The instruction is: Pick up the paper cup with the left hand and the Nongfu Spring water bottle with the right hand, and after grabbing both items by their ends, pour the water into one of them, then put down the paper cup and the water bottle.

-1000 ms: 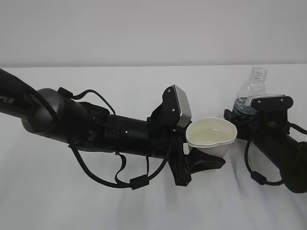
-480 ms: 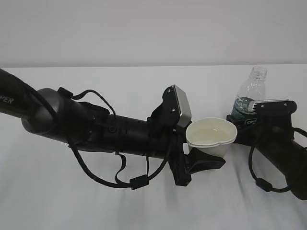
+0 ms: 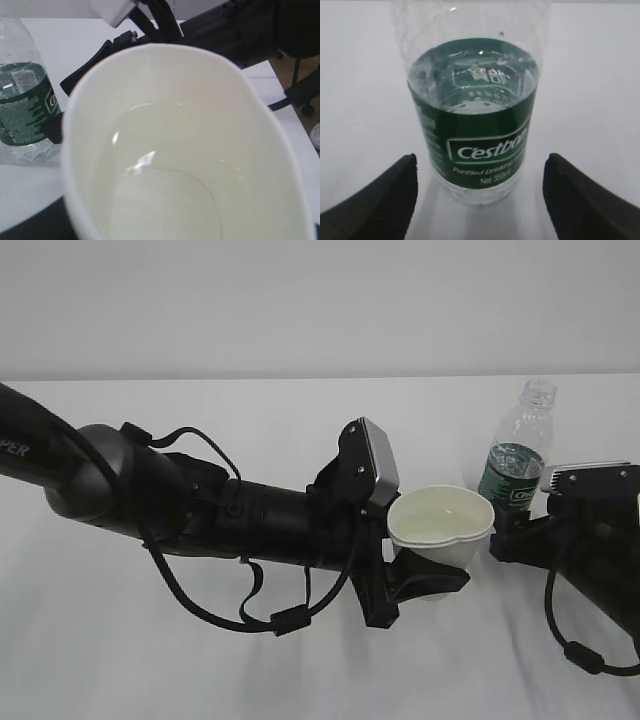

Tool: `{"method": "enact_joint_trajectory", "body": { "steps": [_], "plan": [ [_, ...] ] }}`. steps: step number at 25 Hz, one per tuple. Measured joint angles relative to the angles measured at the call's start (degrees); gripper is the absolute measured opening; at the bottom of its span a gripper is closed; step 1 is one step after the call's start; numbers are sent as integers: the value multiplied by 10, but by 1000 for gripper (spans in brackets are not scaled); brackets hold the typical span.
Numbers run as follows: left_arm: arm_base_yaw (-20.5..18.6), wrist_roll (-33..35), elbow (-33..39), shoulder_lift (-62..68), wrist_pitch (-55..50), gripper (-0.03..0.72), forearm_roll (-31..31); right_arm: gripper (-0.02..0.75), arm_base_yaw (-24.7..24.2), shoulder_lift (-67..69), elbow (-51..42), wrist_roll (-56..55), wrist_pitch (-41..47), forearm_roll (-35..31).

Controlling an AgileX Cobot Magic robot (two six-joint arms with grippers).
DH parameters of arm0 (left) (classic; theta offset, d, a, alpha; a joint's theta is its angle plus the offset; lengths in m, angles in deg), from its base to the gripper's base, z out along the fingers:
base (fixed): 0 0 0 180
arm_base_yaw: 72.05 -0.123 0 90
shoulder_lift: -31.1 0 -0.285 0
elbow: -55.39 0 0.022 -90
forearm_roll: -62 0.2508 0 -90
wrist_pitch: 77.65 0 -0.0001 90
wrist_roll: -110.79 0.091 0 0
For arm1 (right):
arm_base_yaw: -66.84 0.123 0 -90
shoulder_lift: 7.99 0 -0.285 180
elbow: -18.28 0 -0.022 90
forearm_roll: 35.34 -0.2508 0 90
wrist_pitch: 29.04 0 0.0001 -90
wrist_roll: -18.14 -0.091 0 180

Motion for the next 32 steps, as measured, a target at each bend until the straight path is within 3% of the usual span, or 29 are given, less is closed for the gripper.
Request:
{"method": "enact_joint_trajectory", "body": {
  "steps": [18, 32],
  "plan": [
    [0, 1, 0, 0, 0, 421, -51, 588, 0, -176, -102, 0, 0, 20],
    [-53, 1, 0, 0, -14, 421, -84, 588, 0, -190, -118, -34, 0, 74]
  ]
}}
